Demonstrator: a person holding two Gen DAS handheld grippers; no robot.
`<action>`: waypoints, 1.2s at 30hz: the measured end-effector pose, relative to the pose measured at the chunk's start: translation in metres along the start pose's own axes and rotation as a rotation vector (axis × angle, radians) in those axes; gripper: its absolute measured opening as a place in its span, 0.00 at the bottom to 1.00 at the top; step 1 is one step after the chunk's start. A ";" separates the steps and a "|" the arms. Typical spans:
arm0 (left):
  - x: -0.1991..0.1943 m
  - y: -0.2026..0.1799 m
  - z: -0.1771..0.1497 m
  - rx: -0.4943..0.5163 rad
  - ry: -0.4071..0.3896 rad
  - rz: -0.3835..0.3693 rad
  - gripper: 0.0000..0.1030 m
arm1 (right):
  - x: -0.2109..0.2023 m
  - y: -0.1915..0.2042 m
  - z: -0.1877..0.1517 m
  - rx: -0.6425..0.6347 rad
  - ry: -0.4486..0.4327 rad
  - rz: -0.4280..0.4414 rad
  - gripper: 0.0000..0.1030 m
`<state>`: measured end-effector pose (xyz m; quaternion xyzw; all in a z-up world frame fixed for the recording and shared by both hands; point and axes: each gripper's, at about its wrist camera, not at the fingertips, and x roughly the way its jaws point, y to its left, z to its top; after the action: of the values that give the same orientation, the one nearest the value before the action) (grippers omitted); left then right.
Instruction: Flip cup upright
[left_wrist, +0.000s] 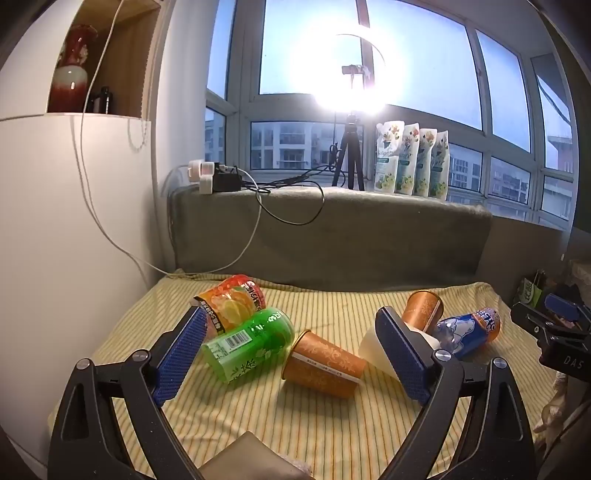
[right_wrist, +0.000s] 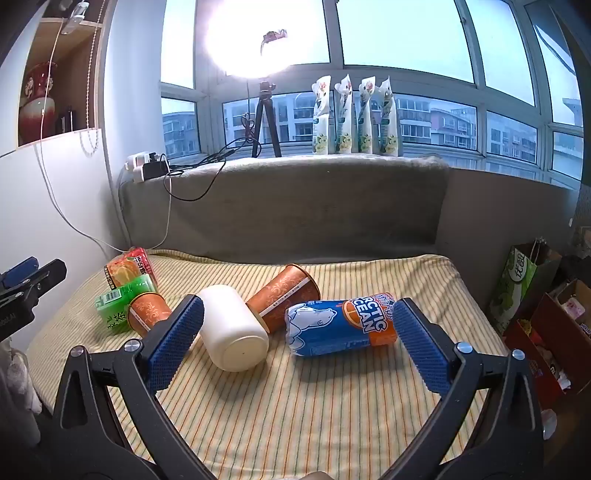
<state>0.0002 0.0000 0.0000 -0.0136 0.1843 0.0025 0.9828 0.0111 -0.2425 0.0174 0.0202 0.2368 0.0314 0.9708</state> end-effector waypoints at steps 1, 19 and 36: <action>0.000 0.000 0.000 0.001 -0.002 0.001 0.90 | 0.000 0.000 0.000 0.001 0.002 0.000 1.00; 0.000 0.001 -0.001 0.001 -0.012 -0.001 0.90 | -0.001 0.000 0.002 0.000 -0.002 0.003 1.00; -0.004 -0.005 0.001 0.003 -0.010 0.002 0.90 | 0.001 -0.001 0.000 0.001 0.000 0.002 1.00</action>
<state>-0.0035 -0.0051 0.0028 -0.0118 0.1795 0.0030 0.9837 0.0118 -0.2435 0.0170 0.0211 0.2367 0.0323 0.9708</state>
